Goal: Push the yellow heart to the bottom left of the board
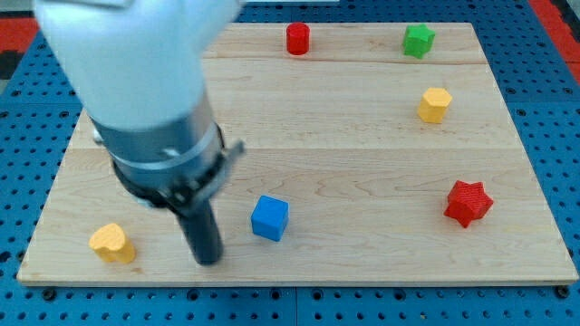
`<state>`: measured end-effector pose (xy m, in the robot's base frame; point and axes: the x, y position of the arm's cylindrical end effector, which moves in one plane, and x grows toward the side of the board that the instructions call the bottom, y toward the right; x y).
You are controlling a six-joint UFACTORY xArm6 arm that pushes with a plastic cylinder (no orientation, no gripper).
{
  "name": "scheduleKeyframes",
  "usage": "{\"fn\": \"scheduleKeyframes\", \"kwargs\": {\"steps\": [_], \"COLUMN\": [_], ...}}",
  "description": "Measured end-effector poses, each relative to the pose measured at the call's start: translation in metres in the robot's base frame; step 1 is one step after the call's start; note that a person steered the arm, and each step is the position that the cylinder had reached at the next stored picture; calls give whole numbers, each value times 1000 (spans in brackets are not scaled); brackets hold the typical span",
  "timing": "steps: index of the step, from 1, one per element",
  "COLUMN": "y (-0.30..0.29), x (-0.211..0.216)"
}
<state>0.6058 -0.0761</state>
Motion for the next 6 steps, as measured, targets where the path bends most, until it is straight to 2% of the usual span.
{"fn": "scheduleKeyframes", "kwargs": {"steps": [1, 2, 4, 5, 6], "y": [-43, -107, -101, -5, 79], "x": [3, -26, -29, -4, -3]}}
